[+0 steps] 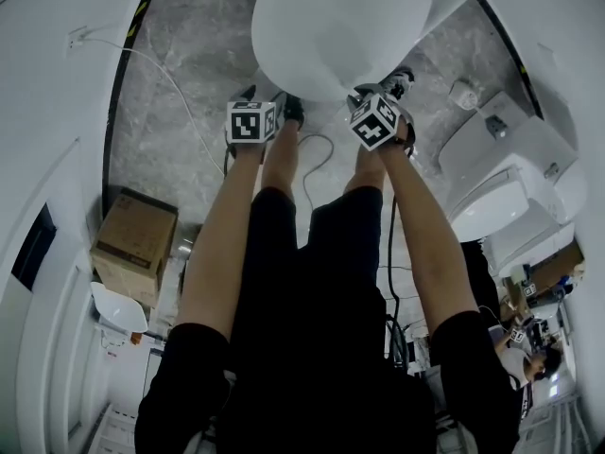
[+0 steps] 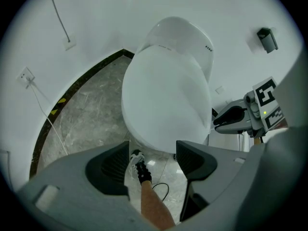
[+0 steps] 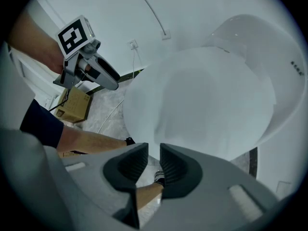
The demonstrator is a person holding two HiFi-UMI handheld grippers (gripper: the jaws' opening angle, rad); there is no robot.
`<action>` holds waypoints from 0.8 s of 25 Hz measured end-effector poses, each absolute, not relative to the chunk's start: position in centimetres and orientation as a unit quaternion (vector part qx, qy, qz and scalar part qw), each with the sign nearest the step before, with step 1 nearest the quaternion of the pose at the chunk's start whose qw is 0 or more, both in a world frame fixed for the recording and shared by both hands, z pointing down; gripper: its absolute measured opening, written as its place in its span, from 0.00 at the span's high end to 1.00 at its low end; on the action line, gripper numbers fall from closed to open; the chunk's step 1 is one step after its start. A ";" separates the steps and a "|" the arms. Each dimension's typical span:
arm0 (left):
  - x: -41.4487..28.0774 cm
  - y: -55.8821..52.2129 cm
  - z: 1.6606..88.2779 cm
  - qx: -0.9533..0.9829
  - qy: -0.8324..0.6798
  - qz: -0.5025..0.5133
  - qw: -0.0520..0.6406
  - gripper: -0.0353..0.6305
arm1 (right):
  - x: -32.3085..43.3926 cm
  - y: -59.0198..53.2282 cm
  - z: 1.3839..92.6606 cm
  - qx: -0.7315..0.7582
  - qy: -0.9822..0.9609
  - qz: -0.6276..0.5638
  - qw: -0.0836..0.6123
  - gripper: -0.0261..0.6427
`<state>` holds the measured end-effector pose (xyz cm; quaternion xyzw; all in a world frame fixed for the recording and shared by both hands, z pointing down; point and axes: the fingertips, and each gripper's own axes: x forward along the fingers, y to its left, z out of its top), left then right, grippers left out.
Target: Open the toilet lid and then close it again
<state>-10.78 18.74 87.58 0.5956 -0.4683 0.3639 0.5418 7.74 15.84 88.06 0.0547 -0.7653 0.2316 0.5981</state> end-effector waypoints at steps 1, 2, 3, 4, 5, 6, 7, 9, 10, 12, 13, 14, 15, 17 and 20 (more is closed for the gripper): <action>-10.6 18.3 86.7 0.604 -0.465 0.361 0.538 0.48 | 8.2 15.5 87.2 0.063 -0.767 0.234 0.595 0.84; -10.5 17.9 85.8 0.611 -0.462 0.357 0.535 0.48 | 8.6 15.2 86.3 0.072 -0.768 0.238 0.591 0.84; -10.3 17.5 84.8 0.617 -0.459 0.350 0.535 0.48 | 9.0 14.8 85.3 0.082 -0.768 0.246 0.585 0.84; -10.0 17.2 83.7 0.623 -0.456 0.342 0.536 0.48 | 9.4 14.4 84.3 0.092 -0.769 0.256 0.579 0.84; -9.7 16.9 82.7 0.628 -0.453 0.335 0.537 0.48 | 9.7 14.1 83.2 0.101 -0.770 0.267 0.571 0.84; -9.4 16.7 81.6 0.633 -0.450 0.330 0.537 0.48 | 10.0 13.8 82.1 0.108 -0.771 0.277 0.563 0.84; -9.1 16.4 80.6 0.637 -0.448 0.324 0.537 0.49 | 10.2 13.4 81.0 0.113 -0.773 0.285 0.555 0.84; -8.7 16.1 78.3 0.646 -0.449 0.308 0.534 0.49 | 10.0 13.1 78.7 0.118 -0.781 0.293 0.538 0.84; -8.5 16.0 77.1 0.651 -0.451 0.299 0.532 0.49 | 9.7 13.0 77.4 0.119 -0.788 0.294 0.528 0.85; -8.0 15.8 74.3 0.664 -0.454 0.276 0.527 0.50 | 8.9 13.1 74.5 0.115 -0.805 0.285 0.508 0.86; -7.7 15.6 72.8 0.671 -0.456 0.264 0.521 0.51 | 8.5 13.2 73.1 0.111 -0.814 0.277 0.498 0.86; -7.4 15.4 71.2 0.680 -0.459 0.252 0.514 0.54 | 8.2 13.2 71.7 0.108 -0.822 0.269 0.490 0.86; -7.1 15.1 69.6 0.688 -0.463 0.240 0.506 0.56 | 8.0 13.2 70.4 0.107 -0.829 0.262 0.483 0.86; -6.6 14.4 66.3 0.701 -0.473 0.210 0.490 0.61 | 8.0 13.1 67.9 0.112 -0.836 0.258 0.472 0.86; -6.0 13.4 61.4 0.722 -0.483 0.167 0.467 0.70 | 8.2 13.1 64.7 0.128 -0.838 0.272 0.454 0.87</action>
